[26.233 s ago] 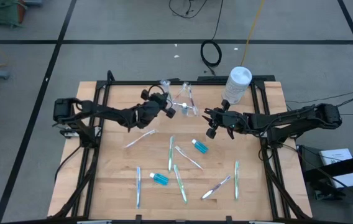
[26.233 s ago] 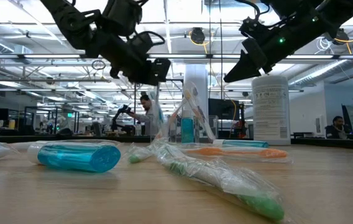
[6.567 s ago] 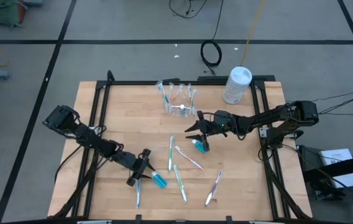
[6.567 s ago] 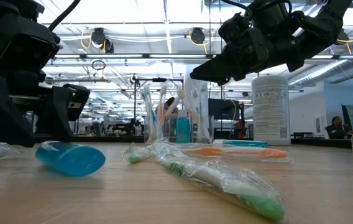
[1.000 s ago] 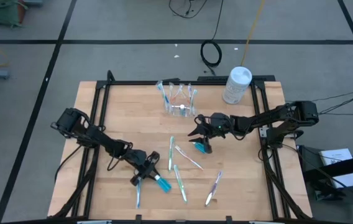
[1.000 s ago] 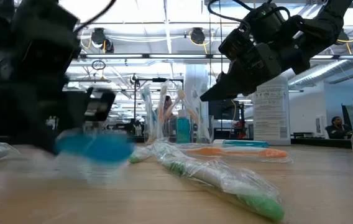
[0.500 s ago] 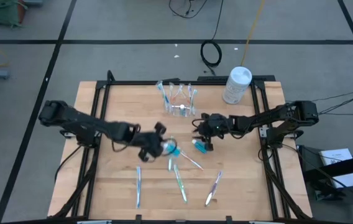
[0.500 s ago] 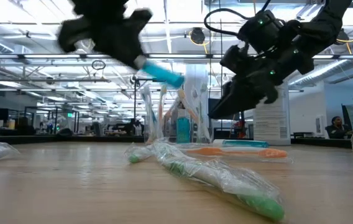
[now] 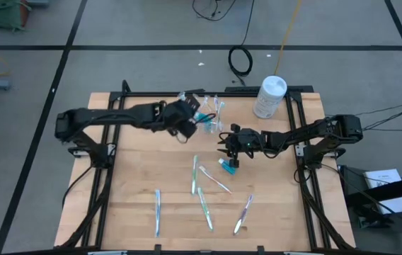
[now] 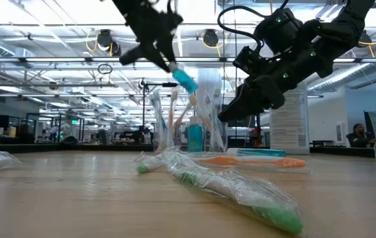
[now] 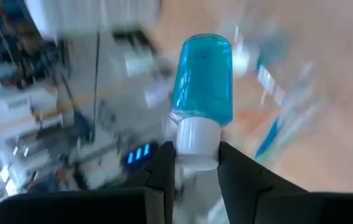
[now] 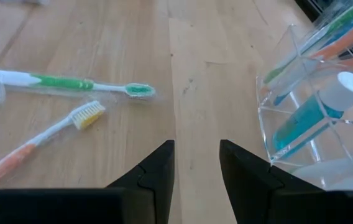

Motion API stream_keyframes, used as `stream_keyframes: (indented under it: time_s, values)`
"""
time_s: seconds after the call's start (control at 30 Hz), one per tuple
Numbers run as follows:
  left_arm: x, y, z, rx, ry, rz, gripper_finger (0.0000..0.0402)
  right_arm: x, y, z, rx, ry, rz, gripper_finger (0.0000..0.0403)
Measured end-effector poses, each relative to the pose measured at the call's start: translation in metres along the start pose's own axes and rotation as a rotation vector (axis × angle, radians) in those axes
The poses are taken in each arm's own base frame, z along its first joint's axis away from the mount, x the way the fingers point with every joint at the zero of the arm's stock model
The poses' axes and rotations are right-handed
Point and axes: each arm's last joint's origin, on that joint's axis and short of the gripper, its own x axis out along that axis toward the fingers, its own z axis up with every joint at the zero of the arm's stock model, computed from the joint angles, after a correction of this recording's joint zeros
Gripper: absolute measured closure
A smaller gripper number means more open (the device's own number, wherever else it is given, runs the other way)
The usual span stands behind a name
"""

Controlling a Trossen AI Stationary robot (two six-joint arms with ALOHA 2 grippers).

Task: Pick & Place toothbrushing station
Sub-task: Put the blue mouthwash into the transparent organizer

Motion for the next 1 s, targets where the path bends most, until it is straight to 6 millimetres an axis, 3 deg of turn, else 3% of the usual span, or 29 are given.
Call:
stream_keyframes:
  time_s: [0.13, 0.37, 0.77, 1.0]
  values:
    - [0.026, -0.004, -0.01, 0.034, 0.098, -0.044, 0.0313, 0.0, 0.0, -0.001, -0.003, 0.006, 0.001, 0.0284]
    - [0.059, -0.015, -0.008, 0.12, 0.115, -0.112, 0.0313, 0.0, 0.0, 0.001, -0.027, -0.005, -0.002, 0.0284]
    - [0.089, -0.023, -0.004, 0.261, 0.119, -0.126, 0.0313, 0.0, -0.002, 0.007, -0.058, -0.073, -0.017, 0.0284]
    - [0.115, -0.028, 0.003, 0.48, 0.117, -0.098, 0.0301, 0.0, -0.005, 0.008, -0.057, -0.076, -0.028, 0.0284]
